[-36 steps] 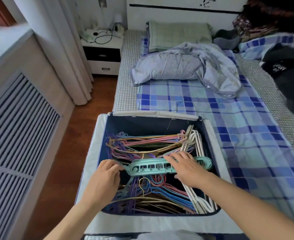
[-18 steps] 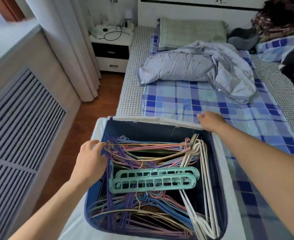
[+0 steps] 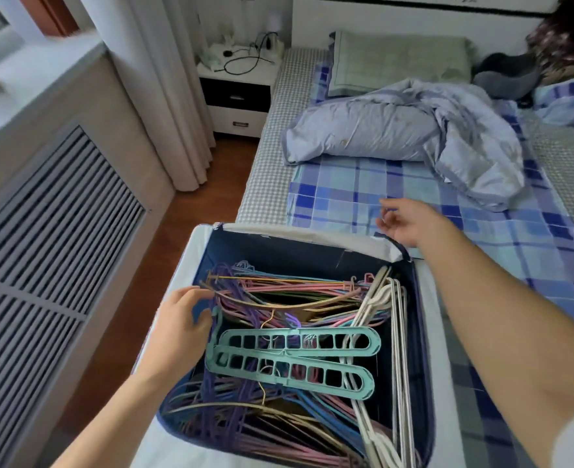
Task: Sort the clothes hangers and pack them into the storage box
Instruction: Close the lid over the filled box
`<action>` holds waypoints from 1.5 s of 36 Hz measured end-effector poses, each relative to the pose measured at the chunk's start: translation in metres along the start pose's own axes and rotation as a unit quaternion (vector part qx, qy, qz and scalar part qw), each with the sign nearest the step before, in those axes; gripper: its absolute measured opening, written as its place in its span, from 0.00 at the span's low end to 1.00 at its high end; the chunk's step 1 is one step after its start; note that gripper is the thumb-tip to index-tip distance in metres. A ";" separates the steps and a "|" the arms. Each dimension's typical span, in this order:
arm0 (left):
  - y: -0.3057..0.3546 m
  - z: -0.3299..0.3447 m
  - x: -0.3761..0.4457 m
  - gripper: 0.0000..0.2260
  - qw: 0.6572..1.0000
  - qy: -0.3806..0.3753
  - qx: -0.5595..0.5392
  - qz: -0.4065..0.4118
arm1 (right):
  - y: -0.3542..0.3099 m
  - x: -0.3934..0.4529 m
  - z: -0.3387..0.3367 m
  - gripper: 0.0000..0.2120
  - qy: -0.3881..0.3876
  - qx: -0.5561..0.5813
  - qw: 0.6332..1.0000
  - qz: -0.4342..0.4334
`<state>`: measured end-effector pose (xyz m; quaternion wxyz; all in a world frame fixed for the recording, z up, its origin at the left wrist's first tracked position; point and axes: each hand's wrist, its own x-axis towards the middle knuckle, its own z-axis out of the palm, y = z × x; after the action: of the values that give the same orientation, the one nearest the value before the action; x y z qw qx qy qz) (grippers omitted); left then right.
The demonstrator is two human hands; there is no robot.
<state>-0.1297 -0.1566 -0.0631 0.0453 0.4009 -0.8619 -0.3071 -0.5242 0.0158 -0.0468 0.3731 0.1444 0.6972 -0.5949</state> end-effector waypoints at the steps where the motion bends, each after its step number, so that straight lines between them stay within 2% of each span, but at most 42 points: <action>1: 0.005 0.002 -0.006 0.14 1.000 0.010 -0.024 -0.006 | -0.001 -0.011 -0.003 0.10 -0.010 0.019 1.000 0.004; 2: 0.011 0.004 -0.011 0.14 0.999 0.013 -0.046 -0.012 | -0.003 -0.021 -0.007 0.14 -0.014 -0.021 1.000 0.002; 3: 0.013 0.007 -0.016 0.13 0.998 0.006 -0.060 -0.023 | 0.001 -0.021 -0.009 0.19 -0.004 -0.107 0.994 -0.005; 4: 0.017 0.011 -0.019 0.13 0.997 -0.002 -0.067 -0.028 | 0.007 -0.022 -0.013 0.26 0.025 -0.239 0.970 -0.026; 6: 0.021 0.018 -0.025 0.13 0.997 -0.025 -0.068 -0.033 | 0.020 -0.016 -0.019 0.34 0.134 -0.488 0.859 -0.073; 7: 0.024 0.019 -0.028 0.13 0.996 -0.038 -0.069 -0.039 | 0.025 -0.017 -0.021 0.34 0.154 -0.541 0.823 -0.080; 8: 0.029 0.020 -0.031 0.13 0.995 -0.047 -0.071 -0.044 | 0.029 -0.018 -0.023 0.32 0.142 -0.561 0.812 -0.077; 10: 0.036 0.019 -0.034 0.12 0.994 -0.065 -0.070 -0.047 | 0.035 -0.014 -0.022 0.28 0.103 -0.560 0.819 -0.068; 12: 0.043 0.018 -0.037 0.11 0.993 -0.084 -0.067 -0.053 | 0.038 -0.008 -0.023 0.26 0.058 -0.583 0.808 -0.066; 14: 0.049 0.015 -0.041 0.11 0.992 -0.092 -0.060 -0.060 | 0.036 -0.003 -0.024 0.32 0.046 -0.565 0.822 -0.053; 16: 0.055 0.012 -0.048 0.11 0.991 -0.091 -0.068 -0.071 | 0.031 0.011 -0.023 0.35 0.025 -0.492 0.869 -0.047; 18: 0.061 0.008 -0.054 0.10 0.987 -0.081 -0.108 -0.087 | 0.025 0.029 -0.025 0.35 -0.008 -0.350 0.936 -0.047; 20: 0.065 0.006 -0.063 0.10 0.978 -0.068 -0.161 -0.114 | 0.021 0.032 -0.027 0.37 -0.031 -0.169 0.984 -0.037; 21: 0.067 0.006 -0.068 0.09 0.973 -0.066 -0.183 -0.125 | 0.022 0.026 -0.031 0.28 -0.046 -0.095 0.994 -0.026; 23: 0.070 0.007 -0.077 0.09 0.958 -0.074 -0.227 -0.156 | 0.019 -0.006 -0.039 0.09 -0.088 0.019 0.996 0.012; 24: 0.070 0.009 -0.082 0.10 0.949 -0.082 -0.251 -0.173 | 0.021 -0.014 -0.045 0.07 -0.104 0.074 0.992 0.022; 27: 0.076 0.019 -0.094 0.09 0.911 -0.103 -0.337 -0.213 | 0.030 -0.028 -0.075 0.15 -0.150 0.166 0.975 -0.007; 29: 0.084 0.032 -0.099 0.08 0.883 -0.110 -0.389 -0.238 | 0.036 -0.021 -0.091 0.30 -0.162 0.235 0.958 -0.039; 31: 0.091 0.042 -0.103 0.08 0.862 -0.110 -0.428 -0.249 | 0.036 -0.023 -0.093 0.39 -0.175 0.273 0.944 -0.067; 33: 0.098 0.052 -0.107 0.09 0.839 -0.101 -0.466 -0.261 | 0.033 -0.031 -0.087 0.42 -0.159 0.237 0.951 -0.123; 34: 0.104 0.059 -0.111 0.09 0.824 -0.095 -0.490 -0.268 | 0.035 -0.040 -0.085 0.40 -0.150 0.174 0.957 -0.176; 35: 0.109 0.064 -0.113 0.10 0.806 -0.088 -0.516 -0.275 | 0.037 -0.052 -0.083 0.34 -0.140 0.073 0.955 -0.250; 36: 0.115 0.069 -0.114 0.10 0.790 -0.079 -0.540 -0.281 | 0.044 -0.065 -0.080 0.25 -0.144 -0.048 0.932 -0.330; 37: 0.120 0.074 -0.115 0.11 0.773 -0.066 -0.562 -0.287 | 0.055 -0.079 -0.080 0.17 -0.171 -0.171 0.877 -0.414; 38: 0.127 0.078 -0.117 0.13 0.758 -0.053 -0.579 -0.295 | 0.069 -0.089 -0.083 0.12 -0.203 -0.286 0.791 -0.502; 39: 0.128 0.079 -0.117 0.15 0.743 -0.043 -0.596 -0.302 | 0.087 -0.097 -0.084 0.10 -0.237 -0.390 0.681 -0.573; 40: 0.130 0.081 -0.117 0.18 0.730 -0.032 -0.608 -0.310 | 0.104 -0.102 -0.091 0.10 -0.280 -0.489 0.556 -0.611; 41: 0.131 0.083 -0.117 0.22 0.716 -0.020 -0.622 -0.317 | 0.121 -0.100 -0.101 0.11 -0.324 -0.574 0.425 -0.620; 42: 0.131 0.083 -0.118 0.26 0.703 -0.014 -0.634 -0.321 | 0.133 -0.097 -0.110 0.13 -0.353 -0.637 0.314 -0.609; 43: 0.131 0.081 -0.119 0.29 0.691 -0.009 -0.646 -0.324 | 0.140 -0.092 -0.118 0.14 -0.370 -0.682 0.240 -0.584; 44: 0.133 0.084 -0.119 0.33 0.677 0.002 -0.661 -0.324 | 0.139 -0.084 -0.129 0.16 -0.376 -0.699 0.199 -0.575; 45: 0.132 0.085 -0.119 0.36 0.662 0.015 -0.674 -0.327 | 0.136 -0.079 -0.136 0.17 -0.374 -0.697 0.189 -0.582; 47: 0.137 0.083 -0.122 0.41 0.625 0.035 -0.696 -0.353 | 0.126 -0.072 -0.140 0.20 -0.390 -0.673 0.217 -0.590; 49: 0.143 0.086 -0.124 0.42 0.592 0.051 -0.714 -0.370 | 0.115 -0.067 -0.136 0.17 -0.373 -0.629 0.275 -0.623; 50: 0.147 0.087 -0.126 0.40 0.588 0.054 -0.716 -0.372 | 0.108 -0.062 -0.133 0.14 -0.339 -0.594 0.319 -0.656; 52: 0.157 0.088 -0.127 0.31 0.604 0.090 -0.700 -0.371 | 0.093 -0.040 -0.126 0.09 -0.218 -0.552 0.426 -0.683; 53: 0.158 0.091 -0.126 0.29 0.594 0.117 -0.710 -0.359 | 0.083 -0.023 -0.125 0.16 -0.160 -0.569 0.477 -0.651; 54: 0.158 0.093 -0.127 0.27 0.578 0.135 -0.729 -0.340 | 0.071 -0.010 -0.124 0.25 -0.124 -0.617 0.514 -0.583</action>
<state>-0.1788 0.0585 -0.0276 0.3306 0.5334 -0.1316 -0.7674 -0.5146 0.1524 -0.0894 0.0200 -0.6361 0.7633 -0.1110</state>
